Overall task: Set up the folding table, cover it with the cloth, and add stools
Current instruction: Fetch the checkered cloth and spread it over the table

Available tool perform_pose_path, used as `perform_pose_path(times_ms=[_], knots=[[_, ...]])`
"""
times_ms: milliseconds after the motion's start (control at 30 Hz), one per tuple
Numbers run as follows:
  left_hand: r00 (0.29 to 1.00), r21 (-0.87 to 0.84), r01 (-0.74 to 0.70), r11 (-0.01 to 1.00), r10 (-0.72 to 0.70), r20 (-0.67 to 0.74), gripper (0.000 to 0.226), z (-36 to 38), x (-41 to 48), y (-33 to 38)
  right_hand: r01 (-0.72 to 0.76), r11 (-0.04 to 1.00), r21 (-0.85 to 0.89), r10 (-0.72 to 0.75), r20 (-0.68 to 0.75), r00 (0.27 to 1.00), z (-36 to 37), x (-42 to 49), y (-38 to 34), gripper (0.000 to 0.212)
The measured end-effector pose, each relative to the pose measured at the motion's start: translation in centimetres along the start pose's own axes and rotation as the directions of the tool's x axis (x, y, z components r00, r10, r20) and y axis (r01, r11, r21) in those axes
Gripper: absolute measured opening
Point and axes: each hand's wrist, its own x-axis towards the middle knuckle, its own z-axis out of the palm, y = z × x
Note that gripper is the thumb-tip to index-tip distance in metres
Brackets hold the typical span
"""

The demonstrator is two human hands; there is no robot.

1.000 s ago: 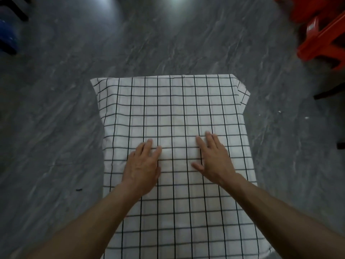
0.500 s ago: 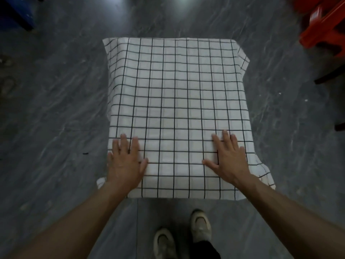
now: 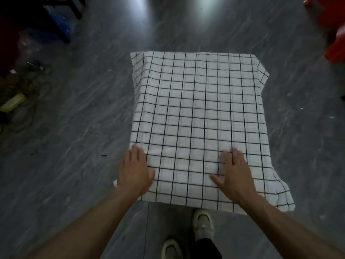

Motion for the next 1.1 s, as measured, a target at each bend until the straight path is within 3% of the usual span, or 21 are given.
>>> perform_pose_path(times_ms=[367, 700, 867, 933, 1100], knots=[[0.984, 0.011, -0.117, 0.993, 0.117, -0.132, 0.088, -4.1, 11.1, 2.8, 0.289, 0.957, 0.018, -0.288, -0.027, 0.957, -1.5, 13.2, -9.3, 0.086], [0.98, 0.044, -0.175, 0.984, 0.178, -0.089, 0.082, -7.4, 19.4, 3.1, 0.391, 0.919, 0.042, -0.392, -0.002, 0.92, -3.9, 22.6, -15.5, 0.077], [0.948, 0.068, -0.311, 0.948, 0.314, -0.045, 0.085, -7.6, 21.6, 2.6, 0.438, 0.898, -0.047, -0.435, 0.058, 0.898, -4.1, 25.4, -17.1, 0.068], [0.961, 0.043, -0.272, 0.961, 0.274, -0.04, 0.088, -7.1, 21.6, 2.2, 0.434, 0.89, -0.139, -0.424, 0.1, 0.9, -3.5, 25.9, -17.6, 0.074], [0.999, -0.083, -0.011, 0.996, 0.008, -0.037, 0.105, -5.1, 18.9, 1.6, 0.395, 0.892, -0.22, -0.379, 0.113, 0.919, -2.9, 26.0, -18.1, 0.07]])
